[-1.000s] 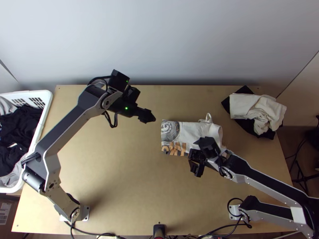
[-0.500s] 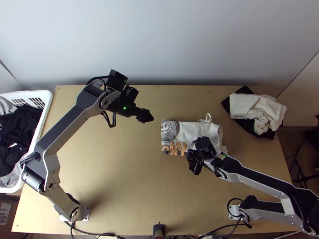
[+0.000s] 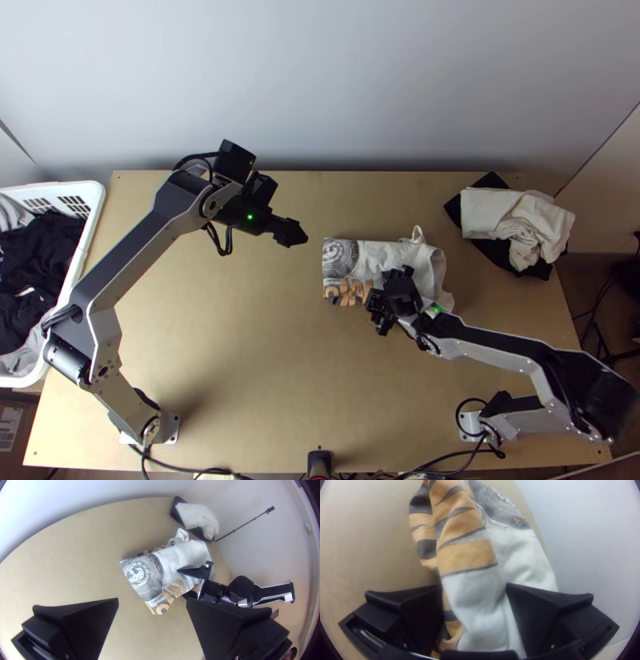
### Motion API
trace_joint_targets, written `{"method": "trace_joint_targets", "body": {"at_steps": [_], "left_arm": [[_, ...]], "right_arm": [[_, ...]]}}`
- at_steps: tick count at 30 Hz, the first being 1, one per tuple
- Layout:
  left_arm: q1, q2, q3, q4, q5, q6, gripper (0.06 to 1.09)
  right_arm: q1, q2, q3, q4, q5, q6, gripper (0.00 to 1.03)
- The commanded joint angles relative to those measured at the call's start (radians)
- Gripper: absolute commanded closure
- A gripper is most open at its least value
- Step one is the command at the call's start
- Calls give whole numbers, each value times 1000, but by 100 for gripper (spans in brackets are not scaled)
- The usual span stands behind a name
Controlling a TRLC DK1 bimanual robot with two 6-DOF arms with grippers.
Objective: Fold the t-shirt
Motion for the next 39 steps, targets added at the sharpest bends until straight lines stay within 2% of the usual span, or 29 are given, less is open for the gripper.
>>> {"method": "trace_joint_targets", "body": {"at_steps": [1, 3, 4, 9, 12, 17, 24, 33, 39], "left_arm": [[2, -8, -3, -13, -2, 2, 10], [4, -8, -3, -19, 0, 7, 10], [4, -8, -3, -19, 0, 10, 10], [10, -24, -3, -22, -2, 6, 10], [21, -35, -3, -25, -3, 1, 10], [51, -54, -4, -27, -8, -2, 10], [82, -87, -10, -46, -18, -1, 10], [131, -140, -56, -54, -26, 1, 10], [143, -159, -90, -54, -28, -1, 10]], "right_arm": [[-8, 99, 23, 34, 18, 12, 68], [-10, 99, 29, 34, 21, 14, 94], [-10, 93, 32, 32, 28, 12, 100], [-16, -19, 35, -2, 79, 12, 100], [-30, -117, 77, -83, 100, 40, 100], [-112, -213, 196, -247, 110, 94, 100], [-228, -300, 298, -331, 108, 89, 100], [-376, -372, 476, -413, 96, 100, 100], [-568, -407, 542, -440, 13, 115, 100]]}}
